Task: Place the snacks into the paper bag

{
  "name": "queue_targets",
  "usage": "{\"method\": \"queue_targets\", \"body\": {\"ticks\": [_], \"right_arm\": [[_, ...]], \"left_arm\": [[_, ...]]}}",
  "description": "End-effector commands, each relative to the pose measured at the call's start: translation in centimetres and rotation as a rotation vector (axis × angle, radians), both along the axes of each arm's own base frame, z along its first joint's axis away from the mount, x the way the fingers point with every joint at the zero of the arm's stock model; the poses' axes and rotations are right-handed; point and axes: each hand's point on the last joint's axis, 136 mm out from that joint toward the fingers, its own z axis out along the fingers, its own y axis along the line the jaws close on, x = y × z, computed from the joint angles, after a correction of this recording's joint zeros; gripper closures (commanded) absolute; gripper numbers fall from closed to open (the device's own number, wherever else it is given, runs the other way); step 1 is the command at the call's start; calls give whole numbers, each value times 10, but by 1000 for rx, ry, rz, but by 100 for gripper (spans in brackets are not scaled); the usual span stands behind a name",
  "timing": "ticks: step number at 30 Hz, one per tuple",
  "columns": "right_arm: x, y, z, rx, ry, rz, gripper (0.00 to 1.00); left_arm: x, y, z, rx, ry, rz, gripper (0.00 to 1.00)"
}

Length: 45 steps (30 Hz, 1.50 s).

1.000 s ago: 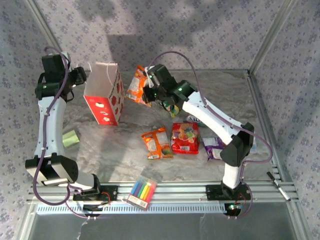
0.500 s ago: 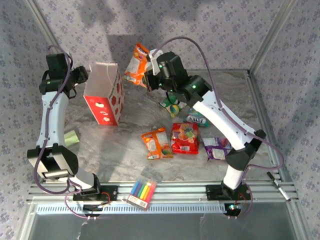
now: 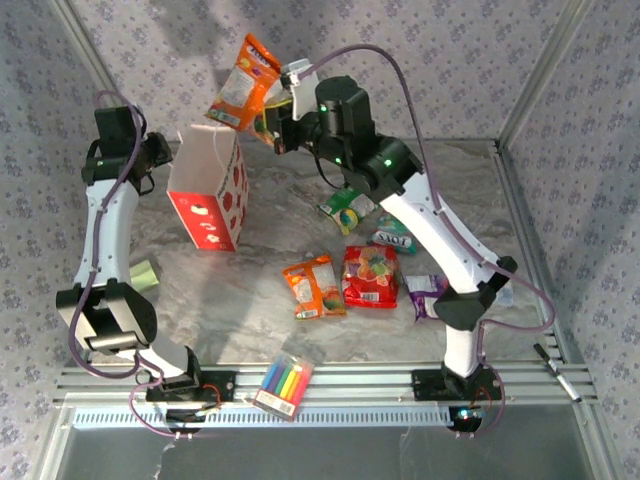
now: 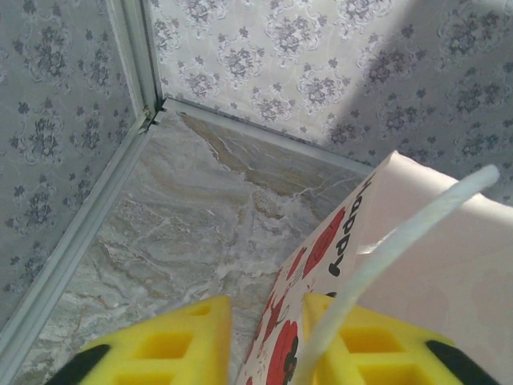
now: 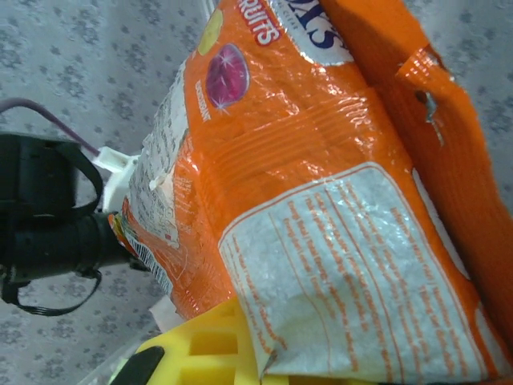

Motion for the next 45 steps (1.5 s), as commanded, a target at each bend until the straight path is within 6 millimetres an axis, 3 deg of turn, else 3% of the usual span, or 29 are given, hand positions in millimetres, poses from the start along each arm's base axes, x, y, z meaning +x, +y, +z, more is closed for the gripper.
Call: {"method": "queue_targets", "body": {"ticks": [1,7,13,18,25,45], "right_arm": [[-8,14,32,98,-58,65,100],[-1,32,41,158,-64,107,100],[2,37,59,241,-100,118,100],[3,47,63,288,-104,143,100],[11,67,53,334,-96,180,100],[26,124,-4,378,-19,308,100]], "left_arm": [[-1,3,4,-11,-31,6,78],[-3,3,-3,-38,-29,12,85],[-5,6,-8,-73,-34,22,92],[-8,7,-5,-118,-60,20,93],[-14,2,0,-140,-72,8,93],[-25,-11,-13,-194,-47,-38,94]]}}
